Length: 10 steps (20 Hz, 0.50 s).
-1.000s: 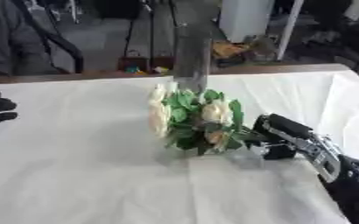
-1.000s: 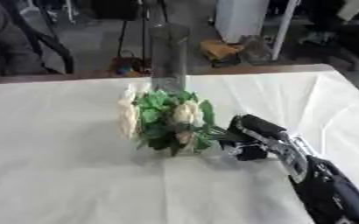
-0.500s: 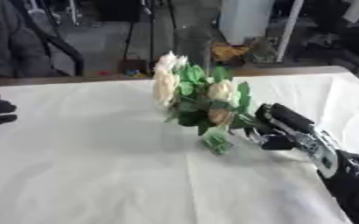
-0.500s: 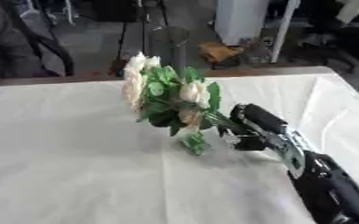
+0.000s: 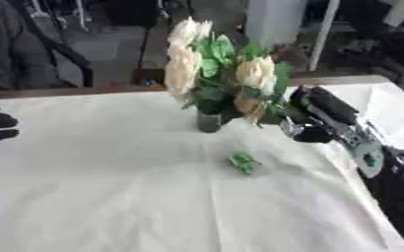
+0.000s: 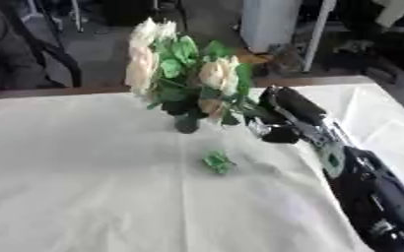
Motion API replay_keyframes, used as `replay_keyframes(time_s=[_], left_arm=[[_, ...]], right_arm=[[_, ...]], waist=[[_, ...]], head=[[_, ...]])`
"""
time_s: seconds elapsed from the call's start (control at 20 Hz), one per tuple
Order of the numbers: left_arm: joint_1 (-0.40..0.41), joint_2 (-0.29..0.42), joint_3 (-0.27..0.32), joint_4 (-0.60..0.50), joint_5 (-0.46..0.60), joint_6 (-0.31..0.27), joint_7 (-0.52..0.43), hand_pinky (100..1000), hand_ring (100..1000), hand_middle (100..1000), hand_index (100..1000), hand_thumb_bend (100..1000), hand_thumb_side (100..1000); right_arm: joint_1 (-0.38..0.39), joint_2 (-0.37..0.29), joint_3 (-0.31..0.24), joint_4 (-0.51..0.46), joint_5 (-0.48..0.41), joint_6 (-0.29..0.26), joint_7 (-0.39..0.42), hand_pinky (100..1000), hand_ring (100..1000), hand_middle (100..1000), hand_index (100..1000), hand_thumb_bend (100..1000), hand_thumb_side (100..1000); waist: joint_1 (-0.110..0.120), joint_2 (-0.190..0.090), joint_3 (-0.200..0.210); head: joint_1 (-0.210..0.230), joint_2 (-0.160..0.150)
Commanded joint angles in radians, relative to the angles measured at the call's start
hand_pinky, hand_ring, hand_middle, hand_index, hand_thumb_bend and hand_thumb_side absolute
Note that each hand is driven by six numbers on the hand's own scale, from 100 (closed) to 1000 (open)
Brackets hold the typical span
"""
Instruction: Arrange flowers into the vase.
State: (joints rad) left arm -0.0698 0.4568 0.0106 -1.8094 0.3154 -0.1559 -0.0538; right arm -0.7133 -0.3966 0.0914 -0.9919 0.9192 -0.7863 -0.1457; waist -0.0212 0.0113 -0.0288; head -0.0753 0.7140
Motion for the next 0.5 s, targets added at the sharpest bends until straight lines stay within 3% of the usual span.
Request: replay_keyframes(time_s=[0.05, 0.4, 0.45, 0.5], left_arm=[[-0.006, 0.014, 0.01, -0.014, 0.004, -0.001, 0.002, 754, 734, 639, 766, 609, 932], [-0.006, 0.016, 0.007, -0.014, 0.007, -0.001, 0.001, 754, 733, 639, 766, 610, 931], [-0.006, 0.016, 0.007, -0.014, 0.007, 0.0, 0.0, 754, 733, 638, 766, 602, 919], [-0.006, 0.016, 0.006, -0.014, 0.007, 0.0, -0.001, 754, 733, 638, 766, 609, 932]], right_arm=[[-0.053, -0.035, -0.02, -0.026, 0.007, 0.008, -0.023, 100, 100, 100, 236, 100, 728], [-0.154, -0.022, -0.042, -0.025, 0.02, 0.031, -0.064, 100, 100, 100, 237, 100, 731], [-0.165, -0.02, -0.046, -0.025, 0.02, 0.036, -0.069, 100, 100, 100, 238, 100, 910], [-0.179, -0.017, -0.05, -0.025, 0.02, 0.041, -0.074, 100, 100, 100, 238, 100, 732]], waist=[[0.001, -0.012, -0.001], [0.002, -0.015, 0.0], [0.002, -0.016, 0.0], [0.002, -0.016, 0.0]], head=[[-0.001, -0.009], [-0.003, -0.014], [-0.004, -0.013], [-0.005, -0.011]])
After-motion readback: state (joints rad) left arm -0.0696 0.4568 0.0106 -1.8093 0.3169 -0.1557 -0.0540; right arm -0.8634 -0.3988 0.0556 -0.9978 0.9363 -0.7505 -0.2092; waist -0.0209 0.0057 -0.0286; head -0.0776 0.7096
